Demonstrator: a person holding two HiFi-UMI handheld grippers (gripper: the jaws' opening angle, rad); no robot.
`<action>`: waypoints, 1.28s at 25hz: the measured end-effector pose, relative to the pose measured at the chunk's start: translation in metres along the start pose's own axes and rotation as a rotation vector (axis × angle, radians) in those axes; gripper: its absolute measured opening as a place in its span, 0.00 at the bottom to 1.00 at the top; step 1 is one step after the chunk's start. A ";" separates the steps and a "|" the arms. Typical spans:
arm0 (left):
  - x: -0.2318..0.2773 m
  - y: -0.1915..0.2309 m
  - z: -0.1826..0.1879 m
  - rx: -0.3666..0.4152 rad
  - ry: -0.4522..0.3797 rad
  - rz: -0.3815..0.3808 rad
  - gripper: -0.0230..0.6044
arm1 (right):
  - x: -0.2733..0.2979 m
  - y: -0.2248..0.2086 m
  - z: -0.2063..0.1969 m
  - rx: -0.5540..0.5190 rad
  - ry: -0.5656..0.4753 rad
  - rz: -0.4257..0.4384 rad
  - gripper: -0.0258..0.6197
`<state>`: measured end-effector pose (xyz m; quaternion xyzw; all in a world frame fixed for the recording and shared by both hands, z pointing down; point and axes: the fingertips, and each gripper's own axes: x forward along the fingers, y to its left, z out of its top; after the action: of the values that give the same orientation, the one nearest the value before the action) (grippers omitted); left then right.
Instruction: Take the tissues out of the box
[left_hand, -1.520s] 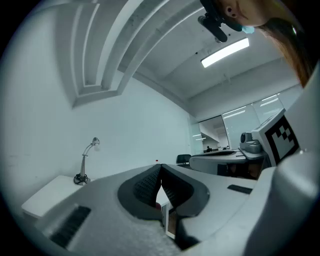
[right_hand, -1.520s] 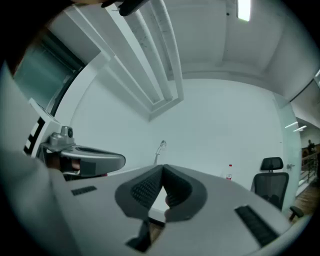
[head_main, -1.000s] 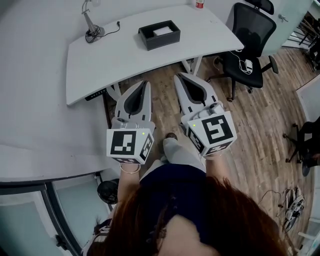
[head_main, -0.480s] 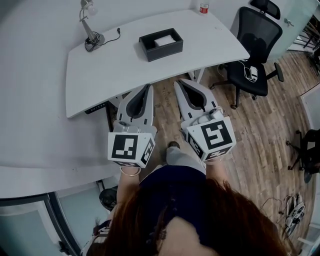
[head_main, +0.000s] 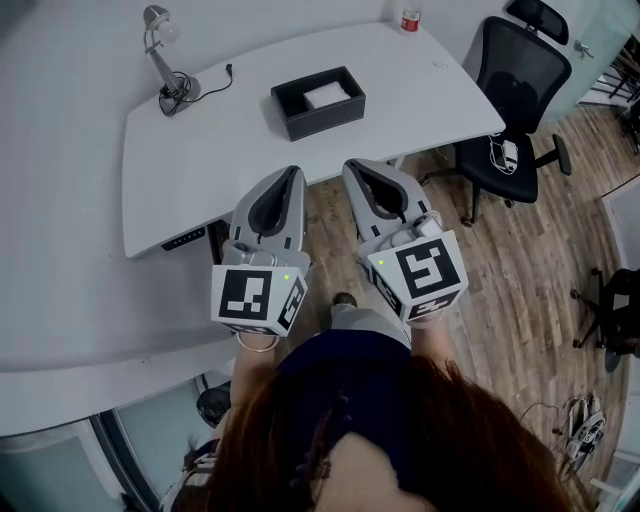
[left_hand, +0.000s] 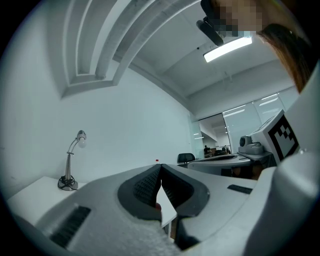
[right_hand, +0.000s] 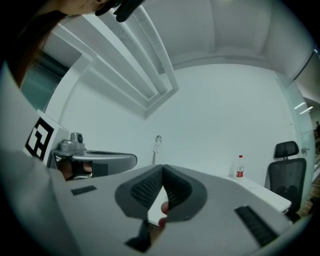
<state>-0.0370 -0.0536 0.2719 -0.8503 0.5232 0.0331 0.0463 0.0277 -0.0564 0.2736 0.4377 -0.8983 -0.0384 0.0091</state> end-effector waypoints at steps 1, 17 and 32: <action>0.005 0.002 -0.001 0.000 0.000 0.003 0.07 | 0.004 -0.004 -0.001 -0.001 0.001 0.002 0.07; 0.067 0.015 -0.013 -0.003 0.024 0.048 0.07 | 0.051 -0.054 -0.013 -0.025 0.032 0.065 0.07; 0.091 0.055 -0.024 -0.018 0.040 0.066 0.07 | 0.102 -0.070 -0.028 -0.033 0.077 0.069 0.07</action>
<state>-0.0447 -0.1614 0.2839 -0.8333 0.5516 0.0222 0.0272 0.0210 -0.1810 0.2947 0.4074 -0.9111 -0.0359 0.0521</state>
